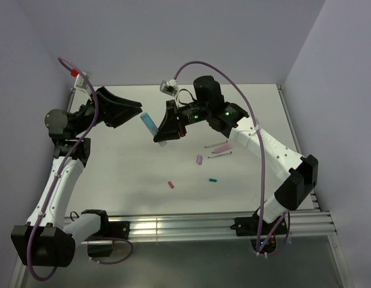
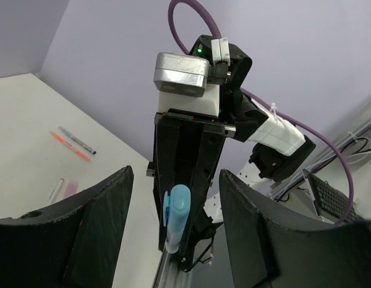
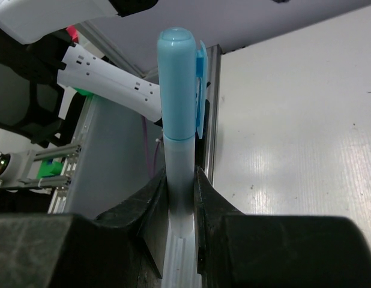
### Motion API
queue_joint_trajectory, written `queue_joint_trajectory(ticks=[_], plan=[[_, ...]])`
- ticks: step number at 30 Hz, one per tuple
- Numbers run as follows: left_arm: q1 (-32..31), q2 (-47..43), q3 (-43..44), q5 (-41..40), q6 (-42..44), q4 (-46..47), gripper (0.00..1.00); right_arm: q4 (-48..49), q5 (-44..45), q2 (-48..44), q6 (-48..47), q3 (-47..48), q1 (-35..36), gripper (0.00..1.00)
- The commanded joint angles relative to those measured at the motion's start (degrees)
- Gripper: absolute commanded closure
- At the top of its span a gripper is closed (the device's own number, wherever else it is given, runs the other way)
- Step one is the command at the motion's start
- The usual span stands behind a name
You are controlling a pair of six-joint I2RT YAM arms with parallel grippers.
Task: Insert the pens into the pen caps
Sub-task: Press the pen cap onto the pen.
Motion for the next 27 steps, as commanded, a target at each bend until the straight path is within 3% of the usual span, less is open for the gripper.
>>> queue_joint_trajectory(ticks=[1,18,20,21,24,27], plan=[[-1.7,0.4,-0.2,-0.8,-3.2,5.9,0.35,2.6,-0.6,0.9,0.9,3.3,1.0,1.00],[-6.0,0.4,-1.8,-1.2,-1.1,4.0,0.58,3.3,0.8,1.3,1.6,4.0,1.3,1.00],[-6.1,0.4,-2.0,-1.3,-1.2,4.1,0.71,3.3,0.7,1.5,1.7,4.0,1.3,1.00],[-6.1,0.5,-1.9,-1.2,-1.3,4.4,0.83,3.3,0.5,1.6,2.0,4.0,1.3,1.00],[-6.2,0.6,-3.0,-1.2,-2.2,6.2,1.00,3.6,0.8,1.6,2.3,4.0,1.3,1.00],[-6.6,0.7,-4.0,-1.1,-2.3,5.7,1.00,4.9,1.2,1.6,3.7,3.9,1.3,1.00]])
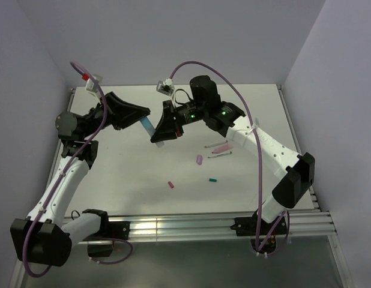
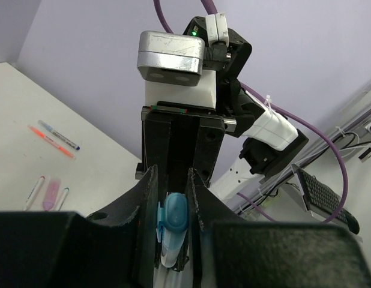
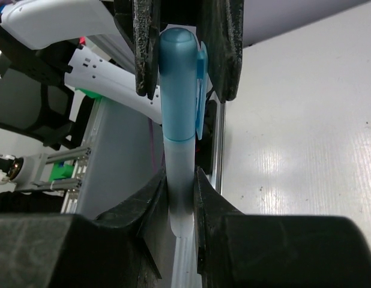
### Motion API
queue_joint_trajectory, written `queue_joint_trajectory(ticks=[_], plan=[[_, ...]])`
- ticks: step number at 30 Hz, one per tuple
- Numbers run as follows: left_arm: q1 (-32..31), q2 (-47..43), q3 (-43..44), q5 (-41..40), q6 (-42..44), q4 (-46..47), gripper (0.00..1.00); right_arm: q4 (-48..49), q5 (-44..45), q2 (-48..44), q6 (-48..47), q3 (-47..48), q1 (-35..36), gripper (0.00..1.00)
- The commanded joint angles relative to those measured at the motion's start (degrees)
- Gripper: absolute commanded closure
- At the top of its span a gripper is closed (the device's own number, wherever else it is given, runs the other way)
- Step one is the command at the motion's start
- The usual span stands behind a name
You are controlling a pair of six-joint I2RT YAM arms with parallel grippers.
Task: Insert the pens into the pen caps
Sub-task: Press the pen cap onto the pen.
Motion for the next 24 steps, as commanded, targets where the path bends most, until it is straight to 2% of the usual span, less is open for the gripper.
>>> queue_joint_trajectory(ticks=[1,6,10,14,19,24], plan=[[-1.2,-0.4,-1.4,1.0,-1.3,3.0,1.00,4.8,1.5,0.1,1.6,2.3,0.3,1.00],[-2.4,-0.5,-3.3,3.0,-0.8,4.3,1.00,7.6,-0.8,1.1,4.0,4.2,0.0,1.00],[-4.3,-1.0,-4.2,5.0,2.9,-0.3,1.00,7.3,-1.3,1.4,3.8,5.9,-0.2,1.00],[-7.2,-2.0,-5.2,4.3,7.4,-5.9,1.00,3.9,2.0,1.9,1.1,7.5,-0.3,1.00],[-8.4,-2.5,-7.5,4.6,7.9,-7.4,1.00,2.8,6.2,1.1,-1.6,8.4,-0.5,1.00],[-9.2,-3.4,-11.0,4.9,3.9,-1.9,1.00,3.6,6.6,1.4,-0.9,11.1,-2.8,1.00]])
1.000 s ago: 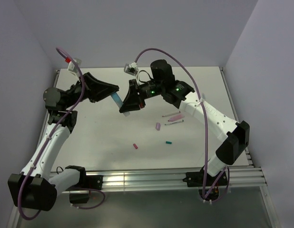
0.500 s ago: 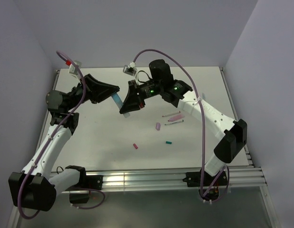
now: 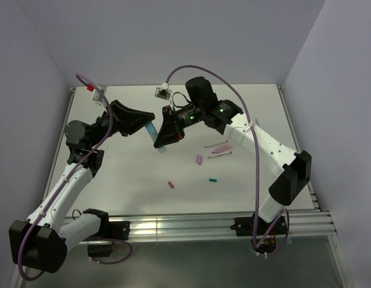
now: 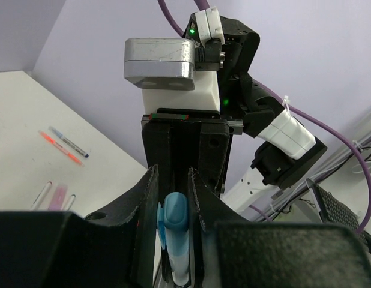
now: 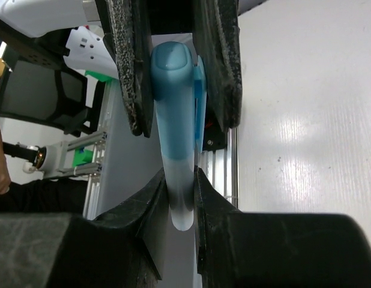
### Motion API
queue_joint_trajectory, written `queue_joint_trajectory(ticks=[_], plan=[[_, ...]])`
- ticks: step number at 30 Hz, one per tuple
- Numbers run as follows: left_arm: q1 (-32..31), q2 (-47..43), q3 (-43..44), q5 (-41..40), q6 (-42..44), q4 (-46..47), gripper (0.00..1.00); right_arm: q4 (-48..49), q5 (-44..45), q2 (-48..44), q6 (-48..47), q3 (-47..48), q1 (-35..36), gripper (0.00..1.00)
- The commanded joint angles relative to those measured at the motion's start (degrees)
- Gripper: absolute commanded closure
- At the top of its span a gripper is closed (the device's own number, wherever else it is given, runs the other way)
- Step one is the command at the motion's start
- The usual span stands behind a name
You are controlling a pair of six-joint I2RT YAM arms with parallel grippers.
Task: Insert the pens into the pen caps
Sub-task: Press the pen cap onto the pen.
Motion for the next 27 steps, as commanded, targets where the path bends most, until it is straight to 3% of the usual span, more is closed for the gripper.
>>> queue_joint_trajectory(ticks=[1,7,14,25,26,27], plan=[[-4.1,-1.1,-4.2,12.8,-0.2,-2.9,1.00,14.6,6.8,-0.6,1.0,8.8,-3.5,1.00],[-4.5,-2.0,-4.6,13.1,2.4,-5.2,1.00,15.6,5.4,-0.5,2.1,10.1,-5.4,1.00],[-4.6,-0.4,4.2,10.6,11.4,-16.0,0.97,15.3,5.1,-1.5,2.1,5.7,-5.3,1.00],[-4.5,1.3,5.0,11.8,9.1,-12.5,1.00,14.6,5.7,-2.5,2.7,2.9,-5.4,1.00],[-4.6,1.2,5.0,11.9,9.2,-12.7,1.00,14.2,5.9,-2.2,3.2,3.2,-5.4,0.97],[-4.6,1.2,5.0,12.0,9.5,-12.8,1.00,14.1,6.0,-1.9,3.2,3.7,-5.4,0.85]])
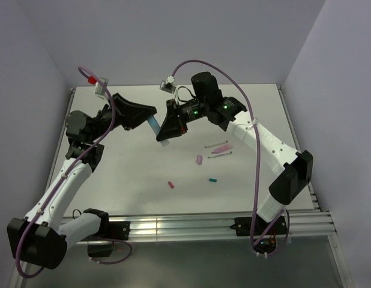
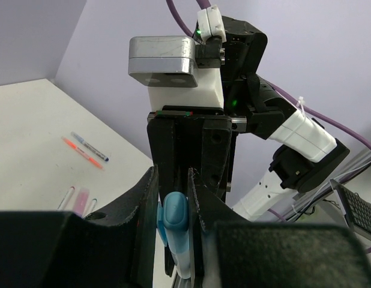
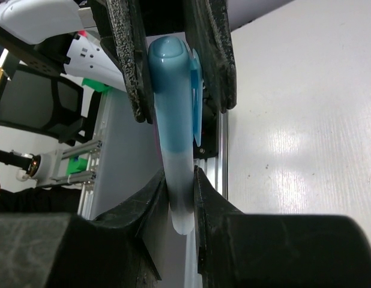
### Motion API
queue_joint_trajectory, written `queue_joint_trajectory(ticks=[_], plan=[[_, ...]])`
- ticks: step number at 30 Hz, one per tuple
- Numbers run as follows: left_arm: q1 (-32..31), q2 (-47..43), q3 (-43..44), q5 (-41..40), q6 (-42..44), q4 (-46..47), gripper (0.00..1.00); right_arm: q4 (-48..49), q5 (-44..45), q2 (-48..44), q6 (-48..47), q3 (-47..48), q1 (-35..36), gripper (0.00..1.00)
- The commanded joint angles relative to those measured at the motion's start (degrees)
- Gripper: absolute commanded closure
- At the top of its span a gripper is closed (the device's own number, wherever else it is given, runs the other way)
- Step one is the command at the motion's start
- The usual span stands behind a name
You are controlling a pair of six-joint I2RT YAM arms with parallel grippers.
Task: Insert the pens into the pen caps
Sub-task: Press the pen cap onto the pen.
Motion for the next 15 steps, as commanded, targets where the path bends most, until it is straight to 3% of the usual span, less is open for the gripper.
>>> queue_joint_trajectory(ticks=[1,3,6,15], plan=[[-3.1,-0.5,-0.5,14.4,2.2,-6.0,1.00,12.5,7.4,-1.8,3.4,3.1,-2.6,0.82],[-3.2,-0.5,-0.3,14.6,2.7,-6.3,1.00,12.2,7.7,-1.4,3.8,3.5,-2.7,0.71],[-3.2,-0.6,-0.2,14.9,3.0,-6.5,1.00,12.0,7.2,-1.1,5.1,4.0,-3.7,0.64],[-3.1,-0.4,-0.9,14.5,1.1,-4.2,1.00,12.0,3.9,-1.4,6.2,3.0,-5.4,0.60]])
